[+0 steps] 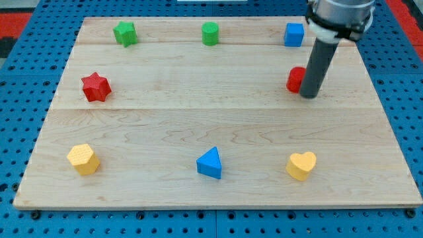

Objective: Slide the green circle towards the blue cube

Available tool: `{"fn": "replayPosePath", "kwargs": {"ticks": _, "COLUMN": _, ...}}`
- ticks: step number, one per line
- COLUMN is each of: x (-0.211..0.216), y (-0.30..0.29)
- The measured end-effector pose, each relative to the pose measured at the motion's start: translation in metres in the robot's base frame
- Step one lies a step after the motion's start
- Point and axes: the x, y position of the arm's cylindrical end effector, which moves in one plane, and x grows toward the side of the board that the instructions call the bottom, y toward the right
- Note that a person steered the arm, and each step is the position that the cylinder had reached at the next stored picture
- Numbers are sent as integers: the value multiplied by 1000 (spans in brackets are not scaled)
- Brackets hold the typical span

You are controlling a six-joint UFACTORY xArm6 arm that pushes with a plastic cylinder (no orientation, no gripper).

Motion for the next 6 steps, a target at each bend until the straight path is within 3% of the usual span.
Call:
{"fn": "replayPosePath", "kwargs": {"ticks": 1, "x": -30, "y": 3}}
{"fn": "replayPosePath", "kwargs": {"ticks": 2, "x": -15, "y": -27}}
{"fn": "replayPosePath", "kwargs": {"ticks": 3, "x": -67, "y": -91}}
{"fn": "replayPosePath", "kwargs": {"ticks": 4, "x": -128, "y": -49}}
{"fn": "replayPosePath", "kwargs": {"ticks": 5, "x": -182, "y": -53}}
{"fn": "replayPosePath", "kwargs": {"ticks": 6, "x": -200, "y": -66}}
